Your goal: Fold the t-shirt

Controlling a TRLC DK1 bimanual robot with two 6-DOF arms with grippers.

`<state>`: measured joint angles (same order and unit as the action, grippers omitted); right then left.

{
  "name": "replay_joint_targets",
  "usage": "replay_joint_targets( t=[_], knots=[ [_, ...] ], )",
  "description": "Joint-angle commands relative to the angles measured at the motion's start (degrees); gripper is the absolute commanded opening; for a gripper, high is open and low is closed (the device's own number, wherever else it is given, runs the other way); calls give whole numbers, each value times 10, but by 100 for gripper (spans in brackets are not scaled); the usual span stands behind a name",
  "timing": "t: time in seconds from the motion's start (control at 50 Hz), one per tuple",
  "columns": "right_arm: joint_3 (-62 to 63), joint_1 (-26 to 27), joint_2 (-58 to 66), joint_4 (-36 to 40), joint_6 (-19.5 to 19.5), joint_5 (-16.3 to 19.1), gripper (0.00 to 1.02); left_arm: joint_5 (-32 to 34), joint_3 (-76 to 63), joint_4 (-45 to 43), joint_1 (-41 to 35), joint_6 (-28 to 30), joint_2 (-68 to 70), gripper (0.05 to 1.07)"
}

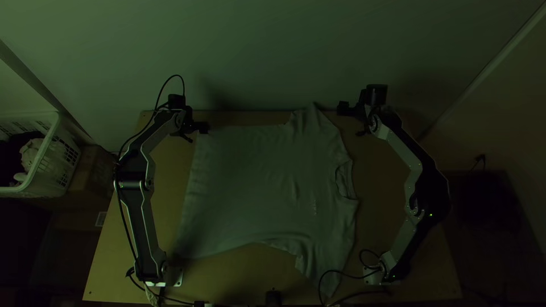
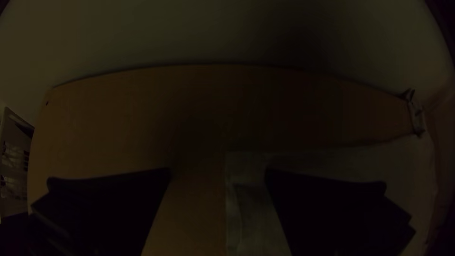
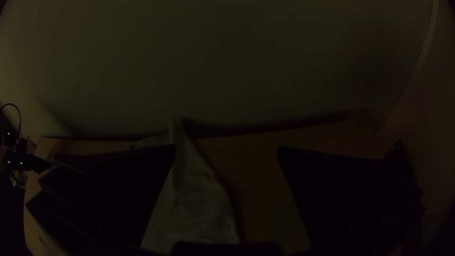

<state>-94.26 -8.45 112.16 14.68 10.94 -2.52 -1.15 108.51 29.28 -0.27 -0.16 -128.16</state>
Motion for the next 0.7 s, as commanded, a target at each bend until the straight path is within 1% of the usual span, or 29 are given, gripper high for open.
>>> replay_joint_targets(
  t=[0.0, 0.28, 0.36, 0.48, 0.52, 0.54, 0.56, 0.64, 0.68],
  knots=[
    [-26, 4, 23, 4, 19, 2, 98, -9, 19, 3, -6, 5, -20, 101],
    [-57, 3, 51, 15, 27, 1, 98, -23, 29, 6, -17, 7, -36, 101],
    [-76, 6, 66, 25, 29, 1, 98, -27, 23, 9, -22, 15, -33, 93],
    [-112, 15, 94, 48, 37, 1, 98, -29, -2, 12, -34, 44, -21, 92],
    [-124, 16, 104, 57, 38, 1, 98, -31, -8, 12, -39, 55, -17, 84],
    [-131, 17, 109, 61, 39, 1, 98, -30, -12, 10, -40, 61, -16, 78],
    [-137, 18, 112, 65, 39, 1, 98, -31, -15, 7, -42, 62, -14, 71],
    [-153, 19, 127, 74, 39, 2, 98, -30, -21, 1, -44, 68, -13, 39],
    [-160, 19, 133, 77, 39, 2, 98, -30, -22, -3, -44, 68, -14, 28]
  ],
)
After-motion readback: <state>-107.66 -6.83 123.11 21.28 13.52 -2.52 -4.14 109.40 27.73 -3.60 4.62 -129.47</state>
